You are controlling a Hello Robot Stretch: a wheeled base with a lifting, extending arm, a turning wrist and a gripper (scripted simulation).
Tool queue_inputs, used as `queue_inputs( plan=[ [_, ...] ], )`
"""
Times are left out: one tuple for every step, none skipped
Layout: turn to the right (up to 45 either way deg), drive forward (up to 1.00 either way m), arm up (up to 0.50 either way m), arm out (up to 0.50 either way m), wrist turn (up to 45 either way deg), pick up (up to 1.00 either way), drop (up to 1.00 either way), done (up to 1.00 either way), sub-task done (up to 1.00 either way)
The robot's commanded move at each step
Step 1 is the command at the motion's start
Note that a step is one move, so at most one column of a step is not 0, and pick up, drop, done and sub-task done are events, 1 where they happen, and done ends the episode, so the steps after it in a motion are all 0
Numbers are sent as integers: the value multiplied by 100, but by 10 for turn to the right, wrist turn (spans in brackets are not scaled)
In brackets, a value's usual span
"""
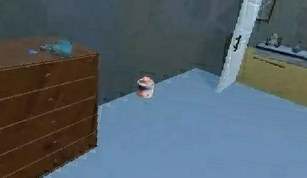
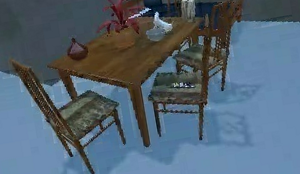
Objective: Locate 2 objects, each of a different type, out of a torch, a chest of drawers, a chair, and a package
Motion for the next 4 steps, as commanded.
queue_inputs(
  plan=[
    [450, 0, 0, 0, 0, 0, 0, 0, 0],
    [90, 0, 0, 0, 0, 0, 0, 0, 0],
    [30, 0, 0, 0, 0, 0, 0, 0, 0],
    [0, 20, 0, 0, 0, 0, 0, 0, 0]
  ],
)
